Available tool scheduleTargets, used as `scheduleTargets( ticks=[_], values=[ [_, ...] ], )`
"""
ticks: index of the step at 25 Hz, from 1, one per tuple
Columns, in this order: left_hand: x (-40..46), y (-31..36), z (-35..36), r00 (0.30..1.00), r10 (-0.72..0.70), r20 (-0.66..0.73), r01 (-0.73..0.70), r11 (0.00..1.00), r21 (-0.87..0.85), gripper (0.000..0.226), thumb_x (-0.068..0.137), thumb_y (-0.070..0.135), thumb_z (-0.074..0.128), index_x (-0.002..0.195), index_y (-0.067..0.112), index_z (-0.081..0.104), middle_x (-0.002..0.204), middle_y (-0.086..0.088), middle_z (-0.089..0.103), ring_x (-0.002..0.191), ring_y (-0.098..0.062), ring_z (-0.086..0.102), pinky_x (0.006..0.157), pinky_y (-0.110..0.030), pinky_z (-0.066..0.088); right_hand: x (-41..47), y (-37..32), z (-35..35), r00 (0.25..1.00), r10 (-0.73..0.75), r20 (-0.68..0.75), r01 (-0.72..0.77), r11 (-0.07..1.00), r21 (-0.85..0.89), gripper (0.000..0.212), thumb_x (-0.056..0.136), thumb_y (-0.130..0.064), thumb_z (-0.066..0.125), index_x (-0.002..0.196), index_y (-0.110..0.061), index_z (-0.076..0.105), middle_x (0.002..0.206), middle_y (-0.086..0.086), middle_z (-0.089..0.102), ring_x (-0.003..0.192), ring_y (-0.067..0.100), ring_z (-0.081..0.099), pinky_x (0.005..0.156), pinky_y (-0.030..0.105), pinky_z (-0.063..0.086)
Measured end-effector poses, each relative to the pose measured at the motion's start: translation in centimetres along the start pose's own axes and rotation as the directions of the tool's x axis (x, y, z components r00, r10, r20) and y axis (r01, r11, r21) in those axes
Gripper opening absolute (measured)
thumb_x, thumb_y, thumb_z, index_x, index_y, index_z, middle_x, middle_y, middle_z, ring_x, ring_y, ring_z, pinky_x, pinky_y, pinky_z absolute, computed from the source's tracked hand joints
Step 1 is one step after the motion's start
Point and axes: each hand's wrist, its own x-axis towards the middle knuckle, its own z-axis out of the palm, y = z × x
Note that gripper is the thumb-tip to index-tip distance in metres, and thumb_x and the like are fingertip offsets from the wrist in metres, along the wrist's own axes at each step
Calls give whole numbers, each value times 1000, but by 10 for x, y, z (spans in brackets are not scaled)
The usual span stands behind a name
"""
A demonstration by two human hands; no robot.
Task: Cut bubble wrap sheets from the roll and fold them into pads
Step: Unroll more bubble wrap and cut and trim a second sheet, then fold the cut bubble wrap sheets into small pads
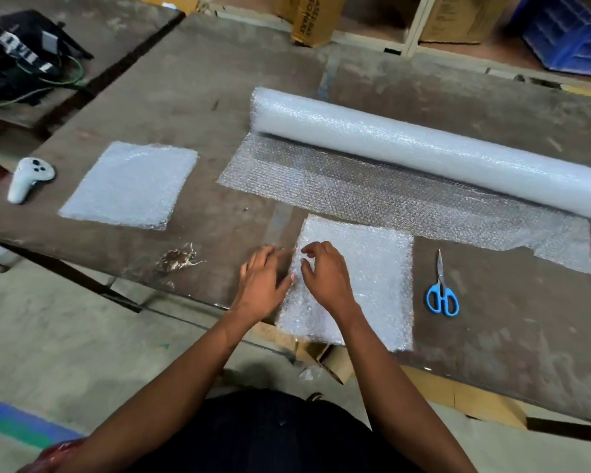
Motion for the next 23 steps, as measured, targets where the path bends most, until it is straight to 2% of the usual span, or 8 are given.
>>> scheduleTargets(
  ticks=[3, 6, 11, 13, 15, 19, 21, 23],
  values=[
    [13, -65, -40, 993, -92, -74, 91, 996, -12, 58, 99, 49, 63, 148, 22, 53, 151, -3, 47, 143, -26, 41, 115, -51, 32, 32, -63, 44, 997, 36, 65, -42, 994, 105, 26, 95, -26, 63, 120, -18, 67, 117, 4, 68, 105, 24, 68, 95, 45, 56],
    [26, -138, -81, 978, -184, -99, 181, 983, -37, 53, 98, 45, 66, 144, 21, 57, 146, -6, 50, 139, -28, 43, 112, -53, 35, 66, -129, 97, 995, 47, 89, -68, 969, 239, 25, 91, -28, 63, 113, -19, 68, 113, 2, 71, 101, 20, 71, 95, 44, 58],
    [55, -249, -149, 975, -173, -140, 160, 982, -97, 49, 97, 33, 71, 142, 17, 60, 144, -9, 52, 137, -30, 45, 114, -47, 35, 116, -222, 181, 971, 194, 140, -231, 912, 340, 26, 93, -15, 73, 118, -9, 70, 111, 7, 77, 103, 24, 74, 98, 45, 57],
    [69, -286, -171, 972, -183, -151, 170, 981, -94, 52, 96, 33, 72, 143, 16, 59, 146, -10, 50, 139, -31, 44, 114, -48, 33, 137, -247, 209, 958, 247, 148, -283, 903, 323, 29, 92, -16, 74, 119, -6, 68, 113, 11, 77, 109, 29, 72, 100, 46, 56],
    [79, -312, -184, 940, -293, -177, 283, 956, -80, 58, 97, 38, 70, 148, 15, 54, 155, -14, 41, 147, -34, 35, 116, -52, 29, 154, -263, 229, 941, 311, 134, -336, 908, 250, 34, 92, -19, 75, 119, 0, 66, 114, 20, 73, 114, 39, 68, 102, 46, 52],
    [99, -365, -214, 781, -586, -216, 596, 803, -24, 83, 96, 48, 63, 160, 8, 29, 167, -33, 13, 158, -46, 9, 121, -64, 20, 180, -292, 243, 869, 481, 117, -493, 864, 107, 73, 91, -50, 77, 134, 5, 54, 134, 25, 60, 127, 41, 57, 100, 40, 47],
    [106, -381, -228, 723, -662, -196, 675, 738, 2, 91, 94, 54, 63, 160, 4, 26, 164, -35, 22, 154, -48, 21, 117, -63, 27, 191, -298, 248, 823, 552, 133, -559, 829, 21, 83, 87, -59, 77, 136, 3, 54, 135, 24, 59, 126, 39, 58, 97, 40, 50],
    [110, -387, -235, 724, -667, -176, 684, 728, 54, 95, 92, 59, 66, 156, 0, 31, 154, -32, 39, 142, -46, 38, 110, -59, 36, 201, -301, 252, 784, 599, 161, -603, 797, -28, 71, 87, -58, 77, 129, -2, 63, 129, 22, 61, 119, 35, 61, 90, 37, 51]
  ],
)
